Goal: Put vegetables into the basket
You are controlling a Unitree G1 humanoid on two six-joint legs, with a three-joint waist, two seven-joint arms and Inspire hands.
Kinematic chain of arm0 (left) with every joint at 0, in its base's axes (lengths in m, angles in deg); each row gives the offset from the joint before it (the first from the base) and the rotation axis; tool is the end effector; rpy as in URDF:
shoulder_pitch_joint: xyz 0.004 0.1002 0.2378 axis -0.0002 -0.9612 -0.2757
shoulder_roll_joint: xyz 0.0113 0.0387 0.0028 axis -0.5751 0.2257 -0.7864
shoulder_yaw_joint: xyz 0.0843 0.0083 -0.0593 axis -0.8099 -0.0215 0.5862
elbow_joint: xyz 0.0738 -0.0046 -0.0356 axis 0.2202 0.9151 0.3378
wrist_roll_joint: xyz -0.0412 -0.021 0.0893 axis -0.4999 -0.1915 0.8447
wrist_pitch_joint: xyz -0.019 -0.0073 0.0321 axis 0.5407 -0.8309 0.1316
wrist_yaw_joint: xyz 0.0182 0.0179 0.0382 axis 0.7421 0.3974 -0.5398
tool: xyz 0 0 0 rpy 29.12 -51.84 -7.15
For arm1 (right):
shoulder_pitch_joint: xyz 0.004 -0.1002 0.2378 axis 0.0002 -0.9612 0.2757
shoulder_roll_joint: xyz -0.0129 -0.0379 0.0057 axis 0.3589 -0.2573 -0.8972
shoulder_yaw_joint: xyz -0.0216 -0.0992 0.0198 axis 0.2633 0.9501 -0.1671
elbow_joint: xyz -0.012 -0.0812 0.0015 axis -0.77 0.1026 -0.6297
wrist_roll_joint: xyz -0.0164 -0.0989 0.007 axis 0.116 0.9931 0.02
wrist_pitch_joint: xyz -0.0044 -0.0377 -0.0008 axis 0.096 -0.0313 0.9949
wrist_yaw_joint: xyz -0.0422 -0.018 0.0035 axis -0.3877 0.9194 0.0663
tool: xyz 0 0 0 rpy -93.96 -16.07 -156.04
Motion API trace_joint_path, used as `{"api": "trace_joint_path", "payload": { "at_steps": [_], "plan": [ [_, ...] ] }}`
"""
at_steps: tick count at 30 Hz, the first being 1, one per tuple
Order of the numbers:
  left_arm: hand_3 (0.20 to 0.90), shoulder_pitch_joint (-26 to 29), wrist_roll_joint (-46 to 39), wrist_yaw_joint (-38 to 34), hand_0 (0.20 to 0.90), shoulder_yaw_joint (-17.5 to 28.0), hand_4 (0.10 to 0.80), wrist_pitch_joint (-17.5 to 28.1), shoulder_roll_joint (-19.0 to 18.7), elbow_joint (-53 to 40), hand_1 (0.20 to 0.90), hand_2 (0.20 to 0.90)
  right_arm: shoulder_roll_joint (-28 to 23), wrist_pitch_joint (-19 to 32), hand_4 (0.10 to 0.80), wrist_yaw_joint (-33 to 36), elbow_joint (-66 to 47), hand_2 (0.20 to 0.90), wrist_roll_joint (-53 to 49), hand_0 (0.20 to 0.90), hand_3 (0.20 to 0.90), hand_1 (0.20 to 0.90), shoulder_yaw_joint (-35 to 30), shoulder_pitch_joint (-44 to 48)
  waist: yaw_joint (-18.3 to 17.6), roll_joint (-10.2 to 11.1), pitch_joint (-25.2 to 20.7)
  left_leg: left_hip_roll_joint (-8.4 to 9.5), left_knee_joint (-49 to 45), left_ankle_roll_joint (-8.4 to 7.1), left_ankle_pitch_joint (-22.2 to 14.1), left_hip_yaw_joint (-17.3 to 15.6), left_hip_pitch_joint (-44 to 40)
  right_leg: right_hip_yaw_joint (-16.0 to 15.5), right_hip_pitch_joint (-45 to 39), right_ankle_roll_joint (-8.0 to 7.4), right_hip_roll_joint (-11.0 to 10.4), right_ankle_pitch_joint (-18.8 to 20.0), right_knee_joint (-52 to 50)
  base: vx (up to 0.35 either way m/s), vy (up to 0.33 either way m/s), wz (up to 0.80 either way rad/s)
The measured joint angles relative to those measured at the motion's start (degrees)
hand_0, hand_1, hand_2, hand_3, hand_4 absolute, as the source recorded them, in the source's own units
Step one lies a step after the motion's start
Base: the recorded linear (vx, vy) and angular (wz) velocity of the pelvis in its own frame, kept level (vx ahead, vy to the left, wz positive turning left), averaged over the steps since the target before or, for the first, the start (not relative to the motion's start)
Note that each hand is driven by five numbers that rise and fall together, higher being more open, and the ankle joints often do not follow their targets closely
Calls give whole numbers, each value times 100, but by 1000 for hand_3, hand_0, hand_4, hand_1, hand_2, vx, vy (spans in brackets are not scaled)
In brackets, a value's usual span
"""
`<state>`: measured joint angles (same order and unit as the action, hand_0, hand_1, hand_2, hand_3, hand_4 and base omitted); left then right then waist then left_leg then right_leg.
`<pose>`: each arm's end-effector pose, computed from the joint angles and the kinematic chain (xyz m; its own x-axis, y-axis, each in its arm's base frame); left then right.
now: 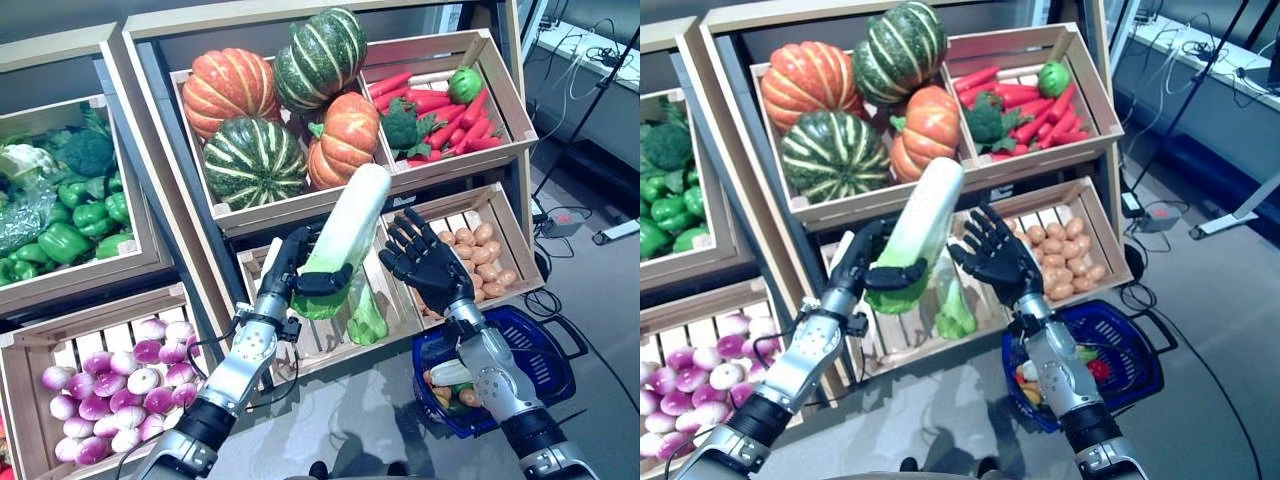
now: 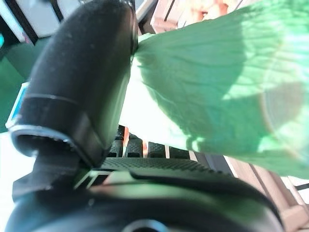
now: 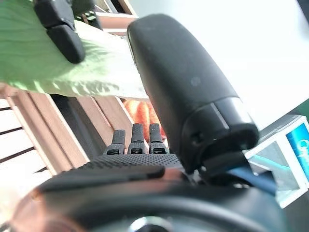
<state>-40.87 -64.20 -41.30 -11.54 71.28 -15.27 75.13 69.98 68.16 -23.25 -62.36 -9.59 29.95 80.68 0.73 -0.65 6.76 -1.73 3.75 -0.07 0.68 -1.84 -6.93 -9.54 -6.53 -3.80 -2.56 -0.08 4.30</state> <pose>0.2392 0.1537 0.0549 0.9808 -0.1814 0.0720 0.1565 0.9515 0.2650 0.2387 -0.1731 0.0445 0.9481 0.3007 0.1031 -0.3084 0.7914 0.5278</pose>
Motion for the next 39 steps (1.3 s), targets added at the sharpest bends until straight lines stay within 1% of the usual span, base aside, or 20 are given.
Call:
{"api": "trace_joint_path", "payload": {
  "at_steps": [8,11,13,16,20,30,31,32,33,34,39],
  "plan": [
    [300,20,490,42,300,-260,400,76,-50,-159,300,300,18,-2,800,-94,12,900,-428,900,900,900,57,145,26,91,-55,0,64,-3,4,-9,-62,15,-55,-1,7,23,74,8,-2,-1],
    [300,20,805,16,300,-270,400,204,-149,-159,300,300,20,-2,800,-96,12,900,-465,900,900,900,57,167,27,95,-57,-1,77,-3,4,-9,-98,19,-85,-2,9,22,76,0,0,0],
    [300,21,984,0,300,-300,400,256,-248,-191,300,300,26,-2,800,-117,12,900,-677,900,900,900,70,183,28,95,-57,-2,80,-3,4,-8,-105,20,-91,-2,9,22,76,0,0,0],
    [300,22,1050,-34,300,-424,400,324,-312,-250,300,300,37,-2,800,-199,12,900,-1032,900,900,900,82,231,38,96,-58,-1,80,-2,7,-7,-110,20,-97,-3,9,23,76,0,0,0],
    [300,24,1061,-69,300,-443,400,471,-313,-250,300,300,65,-2,800,-370,11,900,-1317,900,900,900,82,265,45,97,-59,-1,80,-3,9,-6,-114,21,-101,-3,11,24,76,0,0,0],
    [300,40,1123,-130,300,-522,400,755,-377,-250,300,300,60,2,800,-439,12,900,-1571,900,900,900,57,399,54,100,-61,-1,80,-6,18,-1,-112,19,-103,-3,10,24,77,-11,-1,0],
    [300,40,1123,-130,300,-536,400,759,-381,-250,300,300,58,2,640,-440,12,660,-1583,660,660,660,57,398,53,99,-61,-2,89,-6,18,0,-115,17,-103,-3,11,24,77,0,0,0],
    [300,42,1123,-142,300,-575,400,779,-391,-250,300,300,54,2,442,-440,13,364,-1588,364,364,364,50,399,54,100,-61,-2,99,-6,30,5,-114,14,-101,-3,11,24,77,0,0,0],
    [300,50,1122,-159,300,-613,400,790,-400,-250,300,300,50,3,400,-440,18,300,-1623,300,300,300,46,402,57,100,-61,-1,101,-6,37,11,-113,11,-99,-2,11,25,77,-52,5,2],
    [300,54,1122,-173,300,-642,400,809,-403,-250,300,300,52,4,400,-448,30,300,-1774,300,300,300,46,402,60,100,-62,-1,106,-7,38,13,-114,9,-99,-3,13,24,77,0,0,0],
    [300,123,1119,-177,300,-766,400,852,-419,-250,300,300,44,151,400,-568,172,300,-1789,300,300,300,38,425,85,99,-62,-1,107,-7,42,17,-112,5,-98,-2,12,25,78,0,0,0]
  ]
}}
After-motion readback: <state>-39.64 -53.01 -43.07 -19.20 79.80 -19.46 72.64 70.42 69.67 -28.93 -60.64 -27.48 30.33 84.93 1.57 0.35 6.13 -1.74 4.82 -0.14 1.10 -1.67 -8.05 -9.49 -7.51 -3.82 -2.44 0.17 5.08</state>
